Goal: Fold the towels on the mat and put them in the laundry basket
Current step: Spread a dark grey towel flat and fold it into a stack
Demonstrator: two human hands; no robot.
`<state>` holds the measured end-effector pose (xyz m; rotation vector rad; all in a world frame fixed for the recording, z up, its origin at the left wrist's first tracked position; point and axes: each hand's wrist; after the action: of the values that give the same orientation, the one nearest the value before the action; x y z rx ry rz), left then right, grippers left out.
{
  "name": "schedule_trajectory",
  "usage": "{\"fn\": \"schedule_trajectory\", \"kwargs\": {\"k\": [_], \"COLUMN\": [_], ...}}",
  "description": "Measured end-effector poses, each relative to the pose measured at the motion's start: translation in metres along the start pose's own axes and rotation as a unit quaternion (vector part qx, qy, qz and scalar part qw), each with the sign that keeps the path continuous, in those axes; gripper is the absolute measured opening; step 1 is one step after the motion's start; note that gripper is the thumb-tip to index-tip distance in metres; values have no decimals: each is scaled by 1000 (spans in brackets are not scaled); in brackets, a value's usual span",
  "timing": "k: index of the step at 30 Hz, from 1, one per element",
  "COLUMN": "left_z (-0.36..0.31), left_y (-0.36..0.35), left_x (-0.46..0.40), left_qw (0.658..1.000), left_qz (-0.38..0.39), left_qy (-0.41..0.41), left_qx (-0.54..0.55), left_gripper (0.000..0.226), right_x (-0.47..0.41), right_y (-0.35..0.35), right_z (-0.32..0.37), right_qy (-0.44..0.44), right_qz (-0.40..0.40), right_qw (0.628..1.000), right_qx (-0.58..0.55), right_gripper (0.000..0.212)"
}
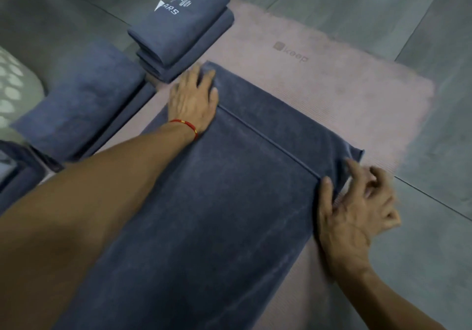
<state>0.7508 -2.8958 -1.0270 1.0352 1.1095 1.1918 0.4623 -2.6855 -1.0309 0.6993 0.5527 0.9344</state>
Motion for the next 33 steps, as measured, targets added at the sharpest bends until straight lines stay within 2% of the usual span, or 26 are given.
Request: {"fn": "schedule_trajectory", "kwargs": {"k": [3, 6, 9, 13, 16, 18, 20, 22, 24, 26, 28, 30, 33], "left_z": [8, 7, -7, -10, 23, 65, 114, 161, 204, 238, 261, 271, 271], "left_y": [-18, -15, -3, 11, 24, 28, 29, 25, 19, 15, 14, 15, 18], "left_x": [1, -7, 11, 120, 227, 285, 328, 362, 390, 408, 416, 412, 414], "left_qw": [995, 990, 988, 988, 987, 984, 976, 950, 922, 920, 928, 932, 938], "left_qz": [104, 143, 147, 152, 162, 171, 169, 182, 190, 175, 171, 183, 216], "left_qy": [-12, -1, 27, 17, 19, 58, 140, 251, 332, 340, 318, 297, 263], "left_qx": [8, -19, -28, 7, -1, -2, 6, 23, 48, 81, 93, 97, 68], "left_gripper": [61, 63, 64, 65, 66, 65, 62, 60, 57, 50, 45, 46, 53], "right_x": [-1, -5, -6, -6, -6, 1, 24, 71, 128, 179, 219, 241, 253], "right_y": [-3, -6, -9, -8, -7, -5, -9, -24, -44, -60, -72, -81, -85], "right_z": [0, -2, -3, -1, 1, 8, 31, 64, 102, 139, 165, 170, 161], "right_qy": [35, 34, 6, 6, 0, 26, 97, 237, 374, 463, 509, 507, 513], "right_qz": [65, 86, 79, 99, 131, 136, 177, 266, 364, 426, 466, 503, 491], "right_qw": [993, 988, 988, 985, 981, 980, 966, 921, 843, 768, 712, 682, 676], "right_qx": [87, 123, 134, 141, 146, 145, 160, 159, 133, 120, 124, 157, 200], "right_gripper": [57, 60, 64, 68, 71, 70, 64, 60, 60, 64, 73, 85, 83]}}
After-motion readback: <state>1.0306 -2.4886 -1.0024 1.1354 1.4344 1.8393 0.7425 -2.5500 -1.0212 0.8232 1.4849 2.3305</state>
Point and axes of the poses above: each hand's wrist, its own x-axis away from the middle knuckle, its own y-axis out of the back of the hand, z = x × y, and after that the axes turned 13 degrees about -x, right-handed
